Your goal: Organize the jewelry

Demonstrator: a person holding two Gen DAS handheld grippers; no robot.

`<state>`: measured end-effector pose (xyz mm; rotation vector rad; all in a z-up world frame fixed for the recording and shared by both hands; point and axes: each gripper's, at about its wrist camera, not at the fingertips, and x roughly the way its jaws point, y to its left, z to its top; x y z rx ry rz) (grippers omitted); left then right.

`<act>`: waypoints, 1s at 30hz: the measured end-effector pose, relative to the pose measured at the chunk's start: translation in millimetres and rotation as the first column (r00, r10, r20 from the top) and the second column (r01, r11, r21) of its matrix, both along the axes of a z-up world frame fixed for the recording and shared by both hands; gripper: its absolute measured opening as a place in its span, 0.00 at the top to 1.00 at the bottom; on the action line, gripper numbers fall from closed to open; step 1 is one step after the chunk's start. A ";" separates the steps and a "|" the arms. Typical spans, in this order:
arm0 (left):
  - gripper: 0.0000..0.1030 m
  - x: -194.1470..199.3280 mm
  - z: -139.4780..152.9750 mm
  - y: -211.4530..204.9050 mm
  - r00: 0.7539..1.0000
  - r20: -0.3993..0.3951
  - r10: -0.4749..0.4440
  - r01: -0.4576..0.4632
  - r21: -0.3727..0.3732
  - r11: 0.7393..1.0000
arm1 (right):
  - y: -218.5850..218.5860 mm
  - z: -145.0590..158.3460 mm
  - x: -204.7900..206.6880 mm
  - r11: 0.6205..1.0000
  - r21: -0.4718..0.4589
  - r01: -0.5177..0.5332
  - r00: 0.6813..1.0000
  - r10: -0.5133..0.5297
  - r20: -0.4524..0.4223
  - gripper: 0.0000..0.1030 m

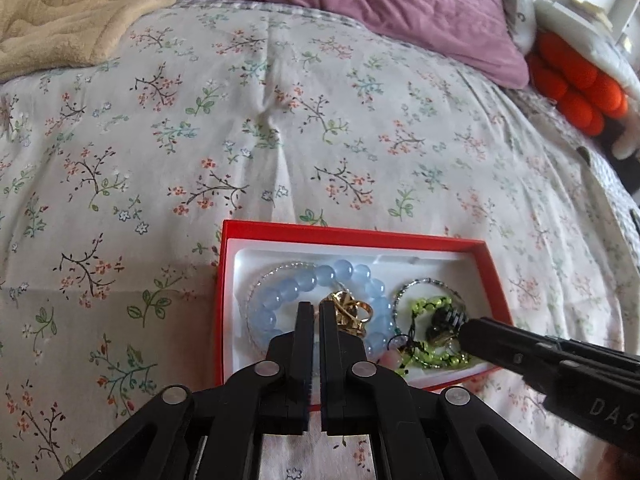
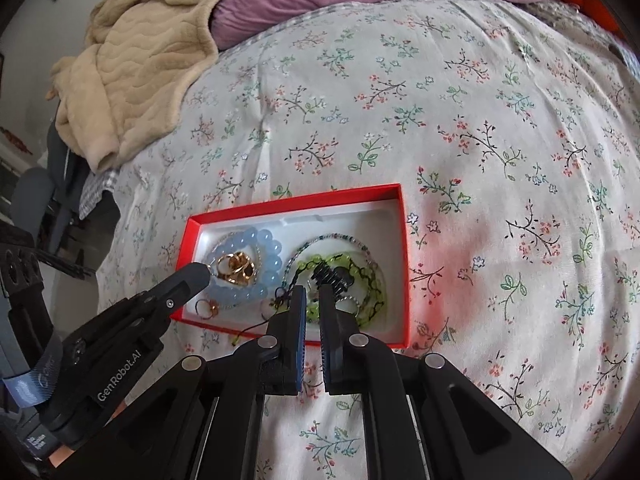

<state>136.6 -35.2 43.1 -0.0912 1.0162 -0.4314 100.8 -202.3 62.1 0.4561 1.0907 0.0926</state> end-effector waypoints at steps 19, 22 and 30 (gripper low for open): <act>0.33 -48.5 21.0 19.8 1.000 0.003 -0.010 0.009 0.077 0.997 | -17.5 26.7 -47.1 0.997 -0.070 -0.010 0.999 0.013 0.036 0.50; 0.24 -61.5 17.6 21.3 1.000 -0.009 -0.012 0.012 0.103 0.995 | -16.0 25.7 -60.7 0.993 -0.116 -0.014 1.000 0.017 0.022 0.44; 0.03 -95.5 14.3 23.8 0.999 0.017 0.031 -0.033 0.198 0.980 | -8.9 15.9 -95.8 0.973 -0.233 -0.001 1.000 -0.004 -0.024 0.31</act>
